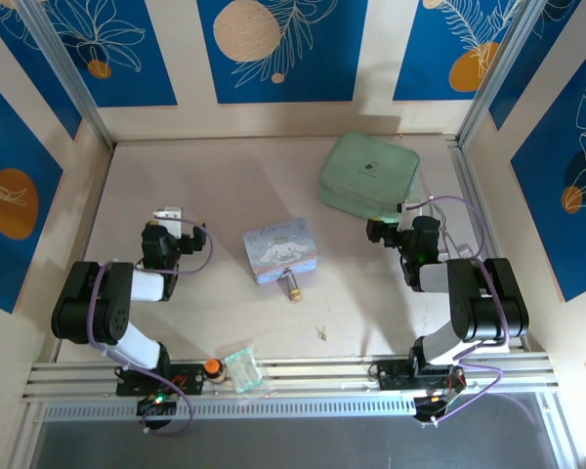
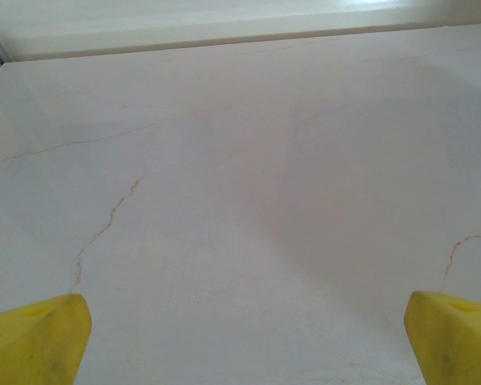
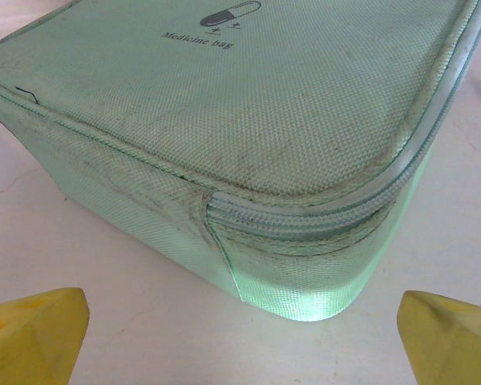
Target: Unlock a padlock with a key
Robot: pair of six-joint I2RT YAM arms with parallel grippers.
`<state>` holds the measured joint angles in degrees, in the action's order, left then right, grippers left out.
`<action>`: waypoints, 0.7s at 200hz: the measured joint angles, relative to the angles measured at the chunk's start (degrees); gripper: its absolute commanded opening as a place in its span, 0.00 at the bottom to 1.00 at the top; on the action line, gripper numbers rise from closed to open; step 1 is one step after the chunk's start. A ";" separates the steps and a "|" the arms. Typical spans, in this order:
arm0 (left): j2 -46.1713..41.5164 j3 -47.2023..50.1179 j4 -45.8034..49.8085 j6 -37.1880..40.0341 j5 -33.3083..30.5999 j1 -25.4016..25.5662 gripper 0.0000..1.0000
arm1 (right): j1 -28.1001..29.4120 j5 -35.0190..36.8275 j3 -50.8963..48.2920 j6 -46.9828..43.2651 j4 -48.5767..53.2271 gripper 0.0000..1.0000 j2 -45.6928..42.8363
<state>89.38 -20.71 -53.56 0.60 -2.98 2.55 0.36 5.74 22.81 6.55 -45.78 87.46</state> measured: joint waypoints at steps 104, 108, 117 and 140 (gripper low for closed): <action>0.00 0.00 -0.02 0.02 0.02 0.00 1.00 | 0.00 0.00 0.00 0.00 0.02 0.99 0.00; 0.00 0.00 -0.02 0.02 0.02 0.00 1.00 | 0.00 0.00 0.00 0.00 0.02 0.99 0.00; 0.00 0.00 -0.02 0.02 0.04 0.00 1.00 | 0.00 -0.02 0.00 0.00 0.02 0.99 0.00; -0.50 0.28 -0.02 0.28 0.50 0.00 1.00 | 0.00 0.20 0.00 0.02 0.63 0.99 -0.39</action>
<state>88.88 -20.43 -53.58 0.89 -2.48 2.55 0.36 5.93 22.81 6.57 -45.15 87.07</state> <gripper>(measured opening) 0.996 0.990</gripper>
